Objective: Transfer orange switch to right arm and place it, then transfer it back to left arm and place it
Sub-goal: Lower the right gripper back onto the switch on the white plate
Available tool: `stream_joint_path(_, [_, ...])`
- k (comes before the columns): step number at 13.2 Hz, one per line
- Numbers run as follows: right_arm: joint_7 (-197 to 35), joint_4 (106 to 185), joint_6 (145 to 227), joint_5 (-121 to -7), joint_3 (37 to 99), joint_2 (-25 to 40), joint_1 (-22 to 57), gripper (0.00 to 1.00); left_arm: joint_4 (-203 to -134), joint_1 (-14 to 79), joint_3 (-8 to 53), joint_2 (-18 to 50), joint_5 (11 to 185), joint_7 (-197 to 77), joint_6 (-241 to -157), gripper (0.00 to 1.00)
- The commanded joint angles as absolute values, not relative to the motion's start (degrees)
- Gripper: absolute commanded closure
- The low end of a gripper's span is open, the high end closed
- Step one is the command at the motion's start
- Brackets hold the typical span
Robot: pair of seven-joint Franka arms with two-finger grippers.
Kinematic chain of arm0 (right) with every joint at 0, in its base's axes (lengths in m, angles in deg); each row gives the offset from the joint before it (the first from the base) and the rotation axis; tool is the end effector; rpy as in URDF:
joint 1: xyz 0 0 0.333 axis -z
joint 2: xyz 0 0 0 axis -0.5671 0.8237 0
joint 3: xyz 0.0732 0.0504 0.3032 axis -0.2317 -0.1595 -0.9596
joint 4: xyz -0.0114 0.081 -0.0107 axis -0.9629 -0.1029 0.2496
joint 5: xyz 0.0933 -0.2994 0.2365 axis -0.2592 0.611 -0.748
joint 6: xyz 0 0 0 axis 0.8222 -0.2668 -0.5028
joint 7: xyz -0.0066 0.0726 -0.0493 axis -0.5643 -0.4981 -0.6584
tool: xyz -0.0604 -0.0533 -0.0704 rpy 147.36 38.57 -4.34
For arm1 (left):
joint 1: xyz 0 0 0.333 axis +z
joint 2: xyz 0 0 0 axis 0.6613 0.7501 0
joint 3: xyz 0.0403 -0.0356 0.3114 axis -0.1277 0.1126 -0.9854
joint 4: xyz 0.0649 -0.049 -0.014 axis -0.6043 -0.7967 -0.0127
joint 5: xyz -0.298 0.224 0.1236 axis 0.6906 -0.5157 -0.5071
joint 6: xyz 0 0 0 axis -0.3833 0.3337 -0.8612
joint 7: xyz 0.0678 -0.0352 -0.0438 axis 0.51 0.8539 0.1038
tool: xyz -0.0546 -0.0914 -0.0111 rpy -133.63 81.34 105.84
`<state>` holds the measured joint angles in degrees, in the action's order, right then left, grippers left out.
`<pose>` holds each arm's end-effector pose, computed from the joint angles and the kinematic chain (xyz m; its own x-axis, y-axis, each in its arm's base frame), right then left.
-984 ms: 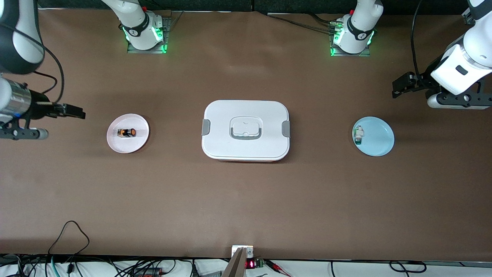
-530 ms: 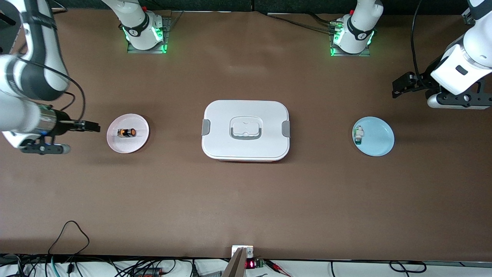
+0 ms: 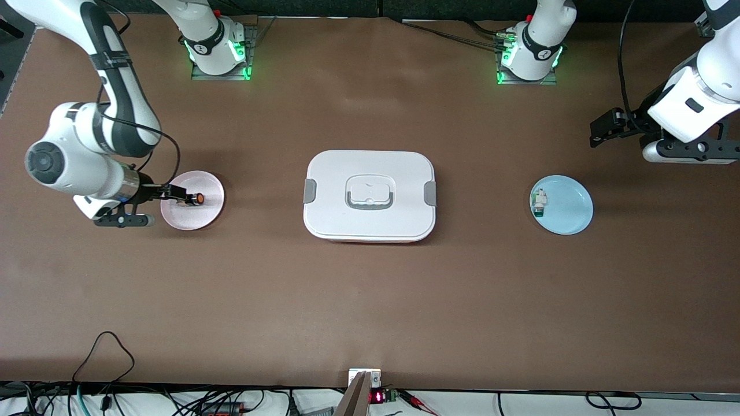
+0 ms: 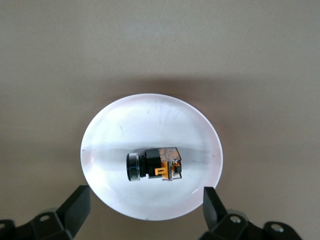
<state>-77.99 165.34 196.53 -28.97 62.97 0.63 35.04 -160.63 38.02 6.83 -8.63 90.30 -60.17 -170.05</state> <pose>0.5702 -0.0081 0.2773 0.9875 0.0002 -0.1578 -0.0038 -0.9997 -0.0256 0.5525 -0.0604 0.5996 0.9969 0.0023 -0.0785 0.0040 -0.9998 0.0211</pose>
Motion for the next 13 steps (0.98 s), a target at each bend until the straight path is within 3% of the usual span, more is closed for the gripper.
stream_joint_path(1, [-79.3,168.8,199.9,-29.2,62.8,0.3,35.3,0.00,-159.0,37.9,6.9,-8.0,89.5,-60.8,-169.1,0.00])
stream_joint_path(8, [-81.7,169.9,207.6,-29.5,62.8,6.2,36.1,0.00,-159.0,37.9,6.9,-8.0,89.5,-60.9,-169.1,0.00])
stream_joint_path(13, [-81.9,170.0,207.8,-29.4,62.8,7.7,36.0,0.00,-159.0,37.9,6.9,-8.0,89.5,-60.9,-169.1,0.00])
